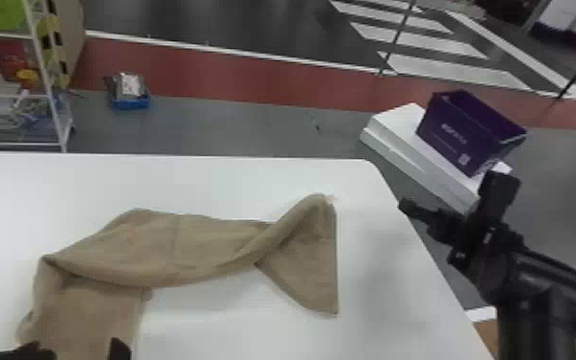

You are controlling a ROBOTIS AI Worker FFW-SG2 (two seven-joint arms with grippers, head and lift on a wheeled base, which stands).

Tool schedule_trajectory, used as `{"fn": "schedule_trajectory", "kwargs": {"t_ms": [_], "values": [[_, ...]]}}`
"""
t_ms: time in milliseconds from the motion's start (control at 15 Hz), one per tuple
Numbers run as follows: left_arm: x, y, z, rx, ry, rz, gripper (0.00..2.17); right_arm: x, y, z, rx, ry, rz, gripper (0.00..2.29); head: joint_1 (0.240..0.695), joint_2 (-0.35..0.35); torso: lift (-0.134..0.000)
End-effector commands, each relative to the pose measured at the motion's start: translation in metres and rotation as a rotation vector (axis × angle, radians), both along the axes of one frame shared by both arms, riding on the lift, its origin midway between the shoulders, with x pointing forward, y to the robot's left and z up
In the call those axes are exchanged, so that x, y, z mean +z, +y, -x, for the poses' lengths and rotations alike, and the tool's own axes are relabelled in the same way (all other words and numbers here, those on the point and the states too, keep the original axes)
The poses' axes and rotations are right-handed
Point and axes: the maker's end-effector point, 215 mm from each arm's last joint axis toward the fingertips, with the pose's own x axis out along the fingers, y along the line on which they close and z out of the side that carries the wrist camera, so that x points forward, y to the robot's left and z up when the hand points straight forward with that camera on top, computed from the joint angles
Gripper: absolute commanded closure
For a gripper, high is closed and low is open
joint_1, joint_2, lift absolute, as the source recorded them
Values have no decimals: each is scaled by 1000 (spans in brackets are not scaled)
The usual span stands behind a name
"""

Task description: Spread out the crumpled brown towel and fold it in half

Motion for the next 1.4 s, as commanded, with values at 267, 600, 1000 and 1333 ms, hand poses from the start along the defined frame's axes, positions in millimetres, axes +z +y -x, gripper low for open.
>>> {"fn": "schedule_trajectory", "kwargs": {"t_ms": [267,600,1000,1333], "values": [[-25,30,-12,53,69,-39,144,1,0,5,3,-2,2,66,695,-350,-124],[-34,44,-10,74,122,-36,822,3,-2,6,-1,-8,-3,66,695,-350,-124],[20,70,-19,114,31,-30,1845,0,-3,7,-4,-1,0,66,695,-350,-124],[64,122,-37,116,-53,-40,1845,-7,-1,16,-2,12,0,70,695,-350,-124]]}}
